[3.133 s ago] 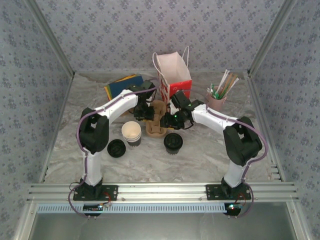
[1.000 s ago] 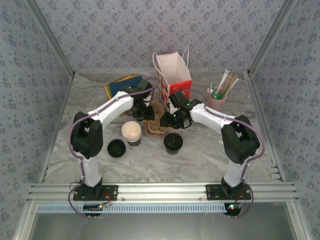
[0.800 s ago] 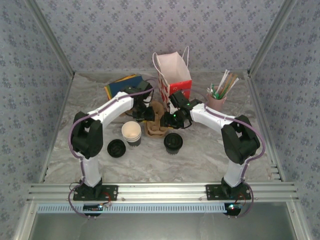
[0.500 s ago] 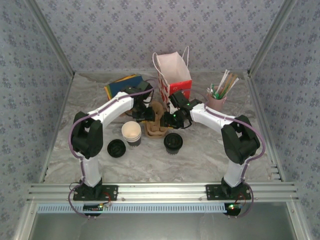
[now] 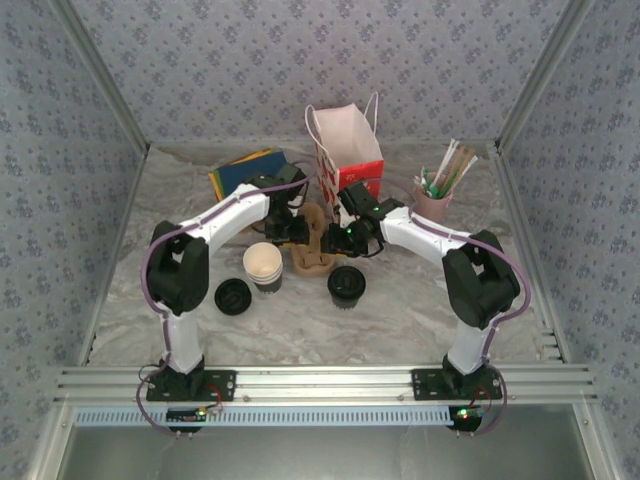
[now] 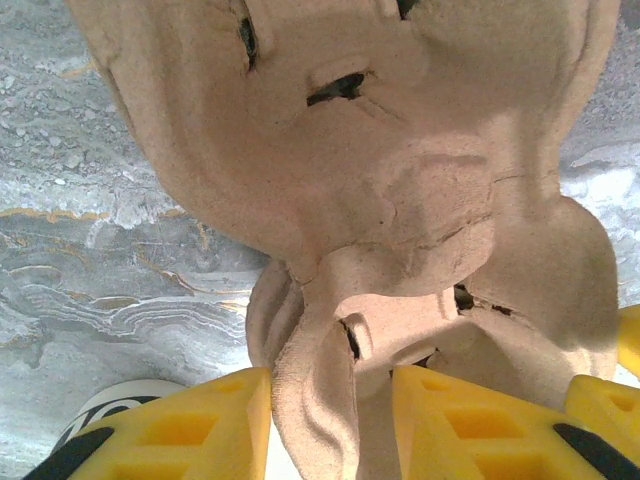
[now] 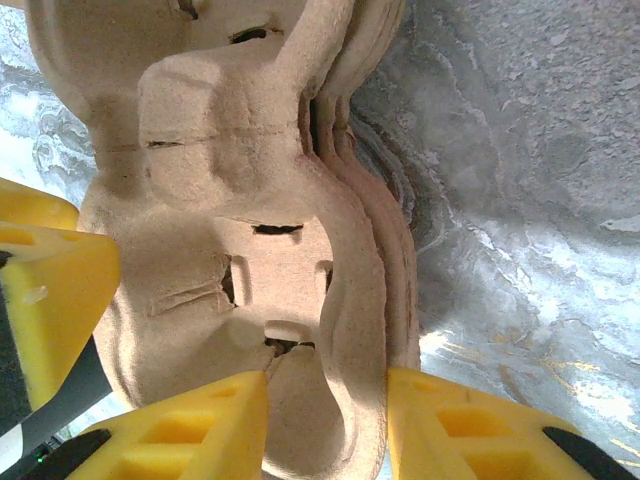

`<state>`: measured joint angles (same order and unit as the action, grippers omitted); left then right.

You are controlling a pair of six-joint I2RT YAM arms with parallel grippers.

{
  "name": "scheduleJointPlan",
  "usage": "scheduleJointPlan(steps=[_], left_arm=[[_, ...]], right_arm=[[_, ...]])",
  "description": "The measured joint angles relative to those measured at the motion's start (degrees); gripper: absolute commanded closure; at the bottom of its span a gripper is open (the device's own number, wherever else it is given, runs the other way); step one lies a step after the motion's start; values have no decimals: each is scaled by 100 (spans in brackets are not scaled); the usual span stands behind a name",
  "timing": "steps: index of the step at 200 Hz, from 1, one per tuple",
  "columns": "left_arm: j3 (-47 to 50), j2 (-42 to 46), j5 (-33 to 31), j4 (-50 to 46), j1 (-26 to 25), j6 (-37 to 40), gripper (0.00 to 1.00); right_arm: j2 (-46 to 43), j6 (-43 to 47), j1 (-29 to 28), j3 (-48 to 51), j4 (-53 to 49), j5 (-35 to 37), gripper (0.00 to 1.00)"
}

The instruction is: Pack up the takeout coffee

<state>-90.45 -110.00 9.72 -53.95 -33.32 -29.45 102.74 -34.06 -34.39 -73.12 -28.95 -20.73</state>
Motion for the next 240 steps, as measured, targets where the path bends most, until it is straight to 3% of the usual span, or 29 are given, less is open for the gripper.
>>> scheduleJointPlan(steps=[240], left_arm=[[861, 457, 1628, 1250, 568, -863, 68]], right_arm=[[0, 22, 0, 2, -133, 168, 64]])
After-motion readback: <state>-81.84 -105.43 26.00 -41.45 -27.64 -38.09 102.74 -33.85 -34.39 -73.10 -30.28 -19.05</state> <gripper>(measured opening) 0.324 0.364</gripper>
